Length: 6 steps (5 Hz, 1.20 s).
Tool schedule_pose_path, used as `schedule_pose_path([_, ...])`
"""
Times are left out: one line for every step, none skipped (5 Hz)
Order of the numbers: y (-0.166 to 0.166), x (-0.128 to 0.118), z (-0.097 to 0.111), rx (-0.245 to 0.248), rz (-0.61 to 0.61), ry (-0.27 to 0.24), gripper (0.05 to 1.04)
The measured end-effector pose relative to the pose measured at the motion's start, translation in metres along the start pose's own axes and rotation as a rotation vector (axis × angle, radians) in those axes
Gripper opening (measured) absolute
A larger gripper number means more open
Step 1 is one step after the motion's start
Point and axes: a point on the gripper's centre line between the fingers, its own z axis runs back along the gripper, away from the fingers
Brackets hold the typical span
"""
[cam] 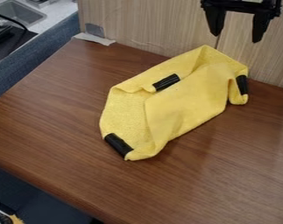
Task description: Unfold the cloth from the left to the right
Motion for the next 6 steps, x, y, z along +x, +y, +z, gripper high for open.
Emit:
schedule_pose_path([0.001, -0.005, -0.013, 0.002, 0.003, 0.037, 1.0])
schedule_pose_path([0.016, -0.011, -0.023, -0.015, 0.018, 0.064, 1.0])
schedule_pose_path([0.047, -0.016, -0.027, -0.029, 0.073, 0.074, 1.0])
schedule_pose_path([0.062, -0.028, -0.043, -0.014, 0.089, 0.126, 1.0])
schedule_pose_path([0.071, -0.037, -0.061, 0.009, 0.103, 0.178, 1.0])
schedule_pose_path([0.077, -0.047, -0.08, 0.005, 0.121, 0.242, 1.0])
